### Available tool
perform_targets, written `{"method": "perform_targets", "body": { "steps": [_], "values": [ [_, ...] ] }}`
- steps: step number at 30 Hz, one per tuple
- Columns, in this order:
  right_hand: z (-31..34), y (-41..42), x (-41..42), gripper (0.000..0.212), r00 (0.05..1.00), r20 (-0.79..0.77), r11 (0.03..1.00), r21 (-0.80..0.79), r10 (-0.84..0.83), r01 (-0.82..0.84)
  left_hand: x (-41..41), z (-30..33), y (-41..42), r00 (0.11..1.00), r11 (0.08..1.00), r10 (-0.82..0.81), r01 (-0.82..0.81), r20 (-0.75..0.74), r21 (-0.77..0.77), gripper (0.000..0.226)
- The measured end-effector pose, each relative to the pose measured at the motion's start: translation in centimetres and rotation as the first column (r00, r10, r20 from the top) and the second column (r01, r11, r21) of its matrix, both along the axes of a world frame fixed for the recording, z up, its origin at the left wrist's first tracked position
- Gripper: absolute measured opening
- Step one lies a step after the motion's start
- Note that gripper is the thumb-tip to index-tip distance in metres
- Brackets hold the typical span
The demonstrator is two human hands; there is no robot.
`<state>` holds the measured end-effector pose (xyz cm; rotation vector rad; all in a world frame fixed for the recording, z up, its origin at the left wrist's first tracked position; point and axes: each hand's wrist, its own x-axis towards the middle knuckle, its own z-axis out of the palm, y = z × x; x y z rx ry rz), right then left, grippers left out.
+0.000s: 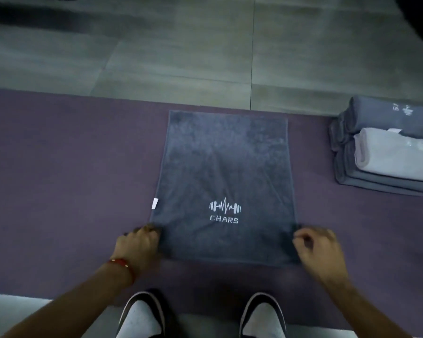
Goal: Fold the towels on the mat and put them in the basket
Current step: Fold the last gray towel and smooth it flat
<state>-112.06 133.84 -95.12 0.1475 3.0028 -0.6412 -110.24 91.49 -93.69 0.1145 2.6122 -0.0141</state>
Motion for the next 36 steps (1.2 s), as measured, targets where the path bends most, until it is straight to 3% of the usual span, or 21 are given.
{"method": "perform_targets", "body": {
  "steps": [2,7,12,15,17,20,23,27,30,33,34,36],
  "values": [
    [0.4,-0.1,-3.5,0.012,0.998,-0.021,0.998,0.035,0.055,-0.054,-3.7,1.5,0.5,0.999,0.999,0.037,-0.038,-0.016,-0.028,0.042],
    [-0.8,-1.5,-16.5,0.028,0.988,-0.037,0.986,0.085,0.15,-0.146,-17.5,0.1,-1.3,0.965,0.965,0.207,-0.175,-0.159,0.194,0.042],
    [-3.0,-2.6,-29.1,0.047,0.996,0.082,0.998,0.065,-0.03,0.025,-30.1,-2.2,-1.7,0.898,0.906,0.387,-0.328,-0.211,0.267,0.048],
    [-3.9,-2.5,-34.0,0.051,0.971,0.097,0.976,0.014,-0.217,0.217,-33.7,-3.0,-1.2,0.807,0.817,0.556,-0.485,-0.198,0.313,0.053],
    [-4.4,-2.5,-35.9,0.055,0.955,0.111,0.96,-0.003,-0.277,0.279,-35.2,-3.6,-1.2,0.788,0.794,0.586,-0.512,-0.188,0.328,0.047],
    [-5.0,-2.4,-36.8,0.049,0.951,0.172,0.965,-0.014,-0.255,0.261,-36.9,-4.1,-1.9,0.829,0.807,0.549,-0.493,-0.104,0.324,0.033],
    [-4.7,-1.5,-37.7,0.026,0.97,0.134,0.977,-0.043,-0.201,0.208,-38.7,-3.7,-2.3,0.807,0.751,0.591,-0.556,0.015,0.356,0.013],
    [-4.3,-1.3,-39.3,0.027,0.968,0.041,0.967,-0.046,-0.249,0.251,-40.2,-4.2,-2.6,0.758,0.721,0.651,-0.631,0.032,0.286,0.014],
    [-4.7,-2.9,-38.9,0.05,0.956,0.1,0.961,0.053,-0.275,0.27,-39.4,-4.7,-1.0,0.797,0.822,0.568,-0.533,-0.207,0.202,0.042],
    [-3.3,-5.8,-34.5,0.064,0.996,-0.087,0.959,0.276,-0.038,0.061,-34.1,-4.4,1.9,0.817,0.971,0.234,-0.22,-0.527,0.09,0.06],
    [-3.4,-6.8,-32.3,0.065,0.989,-0.136,0.947,0.32,0.056,-0.01,-31.9,-4.8,2.6,0.807,0.991,0.13,-0.109,-0.577,0.071,0.064],
    [-4.4,-8.2,-27.8,0.068,0.98,-0.074,0.923,0.356,0.186,-0.149,-27.8,-6.6,3.5,0.831,1.0,0.014,0.003,-0.556,0.031,0.067]
  ]
}}
